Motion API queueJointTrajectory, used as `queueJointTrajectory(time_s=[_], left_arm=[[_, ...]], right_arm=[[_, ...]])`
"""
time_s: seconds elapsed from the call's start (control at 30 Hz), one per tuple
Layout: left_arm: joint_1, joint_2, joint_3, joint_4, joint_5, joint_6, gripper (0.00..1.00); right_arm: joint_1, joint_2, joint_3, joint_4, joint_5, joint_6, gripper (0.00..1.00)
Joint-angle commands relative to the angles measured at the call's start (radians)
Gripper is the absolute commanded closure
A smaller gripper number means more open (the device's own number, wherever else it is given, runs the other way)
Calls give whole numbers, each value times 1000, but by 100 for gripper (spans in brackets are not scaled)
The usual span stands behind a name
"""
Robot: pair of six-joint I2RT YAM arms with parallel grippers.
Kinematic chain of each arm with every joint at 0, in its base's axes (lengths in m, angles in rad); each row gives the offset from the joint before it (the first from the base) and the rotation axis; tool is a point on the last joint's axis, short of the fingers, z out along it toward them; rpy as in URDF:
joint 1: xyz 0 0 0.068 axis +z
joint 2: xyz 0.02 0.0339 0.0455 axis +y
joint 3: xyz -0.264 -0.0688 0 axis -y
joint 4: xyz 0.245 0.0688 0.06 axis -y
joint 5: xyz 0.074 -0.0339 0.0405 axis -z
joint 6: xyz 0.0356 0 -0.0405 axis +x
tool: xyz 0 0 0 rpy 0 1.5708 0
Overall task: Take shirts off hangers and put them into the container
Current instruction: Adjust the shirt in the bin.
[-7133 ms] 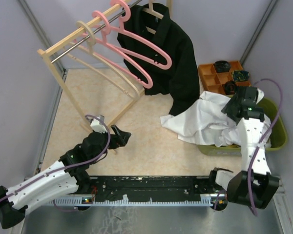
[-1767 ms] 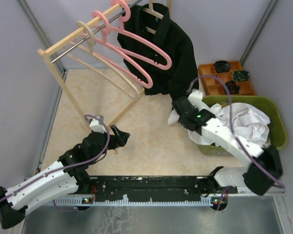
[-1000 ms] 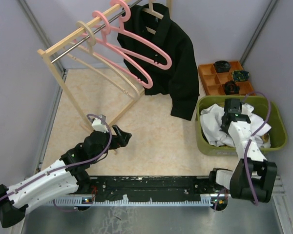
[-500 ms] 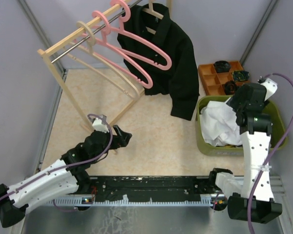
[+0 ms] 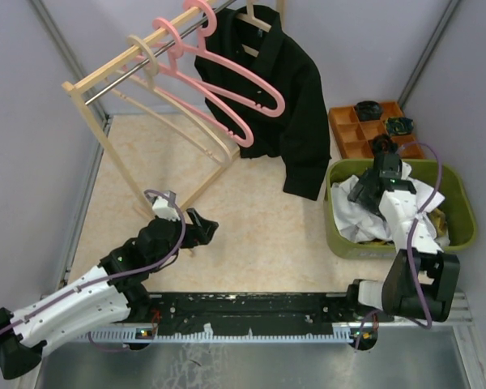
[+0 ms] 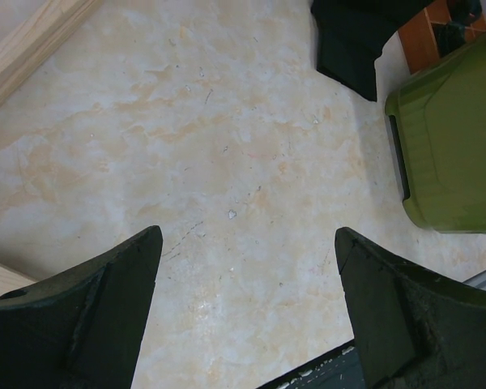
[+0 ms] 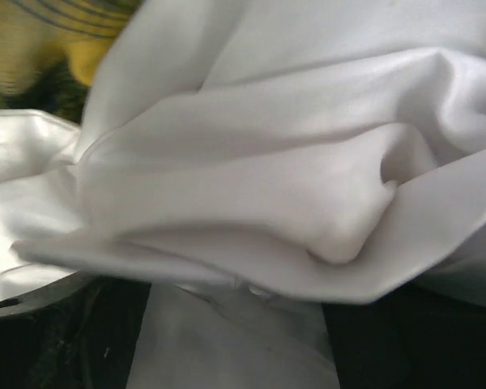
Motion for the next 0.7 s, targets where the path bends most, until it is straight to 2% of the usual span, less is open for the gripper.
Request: queueJointTrajectory(time_s=[0.0, 0.13, 0.3, 0.37, 0.5, 0.57, 0.67], left_arm=[[-1, -14, 7, -10, -7, 26, 7], [-1, 2, 6, 1, 4, 45, 7], [-2, 35, 24, 12, 17, 46, 7], [-3, 47, 30, 12, 21, 43, 6], [-2, 67, 38, 11, 22, 42, 6], [-1, 72, 42, 8, 19, 41, 5], [-1, 79, 48, 8, 15, 34, 3]], right_arm=[[-8, -129, 147, -102, 1, -36, 17], [-8, -238, 283, -139, -39, -103, 1], [-8, -363, 309, -96, -229, -86, 1], [-8, -422, 260, -15, -395, -74, 1], [-8, -521, 110, 282, -745, -18, 1], [-8, -547, 53, 386, -810, 60, 1], [-8, -558, 37, 448, -842, 98, 1]])
